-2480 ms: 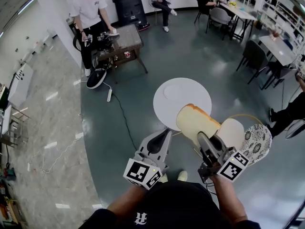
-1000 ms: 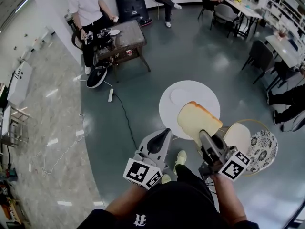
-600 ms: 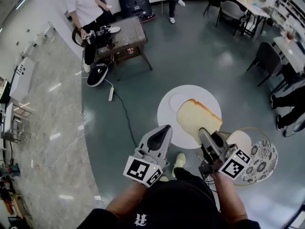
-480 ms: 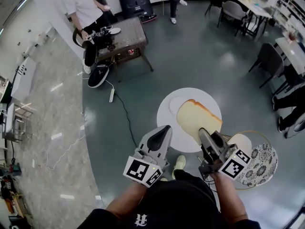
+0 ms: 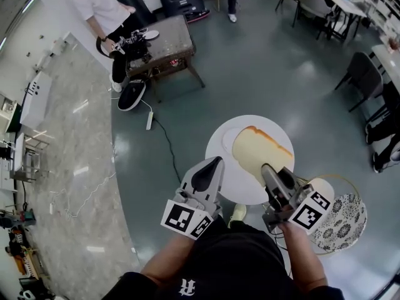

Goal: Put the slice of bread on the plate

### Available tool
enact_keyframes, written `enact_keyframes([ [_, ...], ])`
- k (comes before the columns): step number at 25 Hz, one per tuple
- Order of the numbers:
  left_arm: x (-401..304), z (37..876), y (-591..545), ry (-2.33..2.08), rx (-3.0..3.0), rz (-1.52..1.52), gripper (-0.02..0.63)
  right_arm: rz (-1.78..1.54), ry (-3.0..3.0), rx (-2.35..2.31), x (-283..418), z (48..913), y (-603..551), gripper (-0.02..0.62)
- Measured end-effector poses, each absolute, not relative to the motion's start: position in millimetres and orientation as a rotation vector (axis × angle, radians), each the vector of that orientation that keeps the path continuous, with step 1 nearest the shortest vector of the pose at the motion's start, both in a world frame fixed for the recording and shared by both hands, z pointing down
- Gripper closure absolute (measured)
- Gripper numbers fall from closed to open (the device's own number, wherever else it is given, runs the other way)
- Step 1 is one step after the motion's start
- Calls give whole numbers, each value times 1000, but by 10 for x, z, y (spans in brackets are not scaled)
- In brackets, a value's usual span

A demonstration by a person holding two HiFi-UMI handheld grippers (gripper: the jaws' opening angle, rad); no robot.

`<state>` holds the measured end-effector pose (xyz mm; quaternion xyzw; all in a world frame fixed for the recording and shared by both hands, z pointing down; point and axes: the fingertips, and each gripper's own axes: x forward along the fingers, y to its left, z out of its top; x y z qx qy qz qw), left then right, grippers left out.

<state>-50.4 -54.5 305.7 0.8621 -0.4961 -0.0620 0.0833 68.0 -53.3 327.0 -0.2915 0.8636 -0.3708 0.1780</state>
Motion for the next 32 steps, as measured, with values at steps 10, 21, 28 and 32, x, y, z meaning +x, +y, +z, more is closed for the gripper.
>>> enact_keyframes([
  [10, -613, 3273, -1072, -1385, 2635, -159, 600, -1092, 2417, -890, 480, 3485, -976, 506],
  [21, -755, 3816, -1653, -1240, 2732, -110, 598, -1162, 2377, -990, 268, 4110, -1460, 506],
  [28, -743, 4301, -1815, -1209, 2725, -81, 598, -1233, 2364, -993, 293, 4702, -1662, 506],
  [32, -719, 4602, -1916, -1189, 2714, -64, 598, -1287, 2366, -987, 256, 5095, -1776, 506],
])
